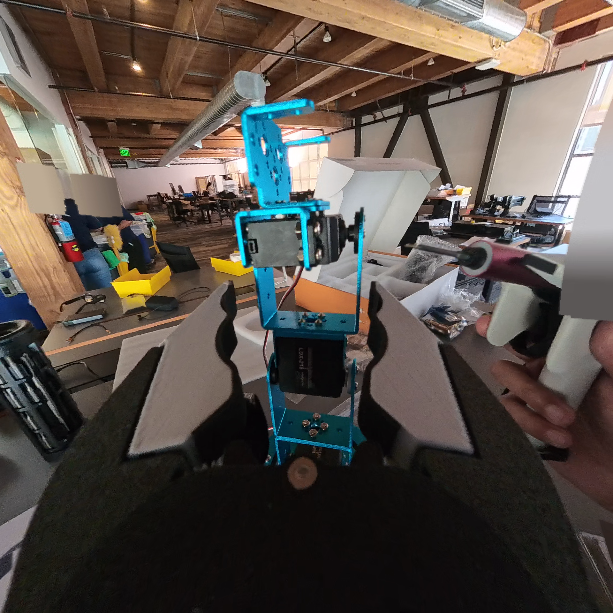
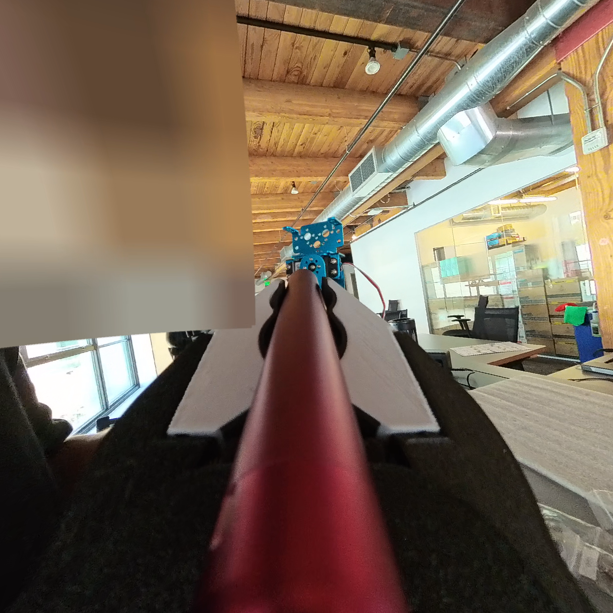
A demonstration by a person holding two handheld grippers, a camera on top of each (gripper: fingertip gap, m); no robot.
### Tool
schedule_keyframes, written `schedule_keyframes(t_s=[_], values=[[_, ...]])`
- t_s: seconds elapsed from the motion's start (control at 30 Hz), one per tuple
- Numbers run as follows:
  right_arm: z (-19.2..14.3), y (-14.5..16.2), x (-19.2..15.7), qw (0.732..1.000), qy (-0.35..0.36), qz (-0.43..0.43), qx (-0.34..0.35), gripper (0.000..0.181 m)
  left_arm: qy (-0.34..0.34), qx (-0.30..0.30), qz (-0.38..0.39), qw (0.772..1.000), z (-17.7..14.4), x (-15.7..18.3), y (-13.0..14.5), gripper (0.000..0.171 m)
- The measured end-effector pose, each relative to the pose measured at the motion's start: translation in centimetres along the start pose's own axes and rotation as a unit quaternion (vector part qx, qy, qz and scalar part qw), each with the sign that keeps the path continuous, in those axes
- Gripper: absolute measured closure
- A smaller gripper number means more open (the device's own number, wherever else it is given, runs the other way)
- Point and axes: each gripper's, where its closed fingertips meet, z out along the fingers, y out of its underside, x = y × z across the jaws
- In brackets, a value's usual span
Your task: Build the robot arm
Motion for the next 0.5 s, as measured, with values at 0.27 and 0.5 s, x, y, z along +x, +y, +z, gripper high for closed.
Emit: schedule_keyframes(t_s=[0.27, 0.5], values=[[0.8, 0.2, 0.6, 1.000, -0.013, 0.011, 0.008, 0.159, 0.012, -0.013, 0.007, 1.000, 0.4, 0.3, 0.3, 0.107], [1.6, 0.6, 0.5, 1.000, -0.013, -0.012, -0.008, 0.159, 0.013, 0.001, 0.001, 1.000, 0.4, 0.4, 0.2, 0.108]])
